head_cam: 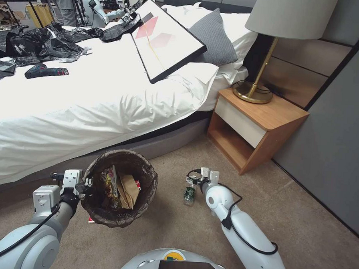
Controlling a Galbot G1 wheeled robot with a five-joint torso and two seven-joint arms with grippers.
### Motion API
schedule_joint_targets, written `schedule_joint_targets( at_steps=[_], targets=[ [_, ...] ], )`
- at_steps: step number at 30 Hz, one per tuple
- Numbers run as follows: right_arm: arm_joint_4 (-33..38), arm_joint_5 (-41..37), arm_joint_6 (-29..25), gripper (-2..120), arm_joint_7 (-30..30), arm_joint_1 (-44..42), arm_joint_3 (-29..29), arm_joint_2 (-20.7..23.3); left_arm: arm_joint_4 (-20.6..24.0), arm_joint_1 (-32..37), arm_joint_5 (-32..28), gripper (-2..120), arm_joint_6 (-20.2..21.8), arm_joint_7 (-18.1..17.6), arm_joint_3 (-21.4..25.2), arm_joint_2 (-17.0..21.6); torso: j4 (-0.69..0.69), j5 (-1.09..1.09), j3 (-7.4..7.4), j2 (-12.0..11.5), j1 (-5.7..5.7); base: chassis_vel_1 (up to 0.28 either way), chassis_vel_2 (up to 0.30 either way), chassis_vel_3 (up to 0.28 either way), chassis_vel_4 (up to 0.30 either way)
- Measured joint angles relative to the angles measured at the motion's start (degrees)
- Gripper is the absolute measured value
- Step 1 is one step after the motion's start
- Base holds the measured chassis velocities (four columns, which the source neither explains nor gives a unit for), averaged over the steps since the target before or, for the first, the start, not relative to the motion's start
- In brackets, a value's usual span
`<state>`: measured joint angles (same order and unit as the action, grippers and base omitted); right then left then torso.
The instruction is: Pick up the trash bin, then pick up the garbage from the floor and place it into the trash bin.
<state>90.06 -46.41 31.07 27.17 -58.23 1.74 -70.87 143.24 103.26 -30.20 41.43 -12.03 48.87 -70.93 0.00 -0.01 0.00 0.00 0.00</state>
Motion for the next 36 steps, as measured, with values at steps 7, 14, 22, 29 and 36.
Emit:
schedule_joint_targets(
  at_steps=[7,14,22,29,36],
  targets=[
    [-4.37,0.5,-0.09,100,1.13,0.93,-1.88,-2.17,0.0,-0.09,0.0,0,0.0,-0.01,-0.01,-0.05,0.0,0.01,0.0,0.0,0.0,0.0,0.0,0.0,0.0],
    [-8.95,1.44,-0.45,100,1.23,1.23,-1.91,-4.4,0.0,0.07,-0.03,0,-0.13,-0.24,0.26,0.04,0.0,0.01,0.0,0.0,0.0,0.0,0.0,0.0,0.0],
    [-11.6,2.29,-0.88,100,0.72,1.19,-1.42,-5.57,0.0,-0.6,-0.07,0,-0.16,-0.23,-0.08,0.05,0.0,0.0,0.0,0.0,0.0,0.0,0.0,0.0,0.0],
    [-13.54,3.4,-1.36,100,0.4,1.75,-1.56,-6.46,0.0,-1.25,-0.08,0,-0.15,0.04,-0.21,0.6,0.0,0.02,0.0,0.0,0.0,0.0,0.0,0.0,0.0],
    [-17.43,3.87,-1.8,100,0.12,2.68,-1.52,-8.06,0.0,-1.44,-0.11,0,-0.11,0.38,-0.21,0.77,0.01,0.01,0.0,0.0,0.0,0.0,0.0,0.0,0.0]
  ],
)
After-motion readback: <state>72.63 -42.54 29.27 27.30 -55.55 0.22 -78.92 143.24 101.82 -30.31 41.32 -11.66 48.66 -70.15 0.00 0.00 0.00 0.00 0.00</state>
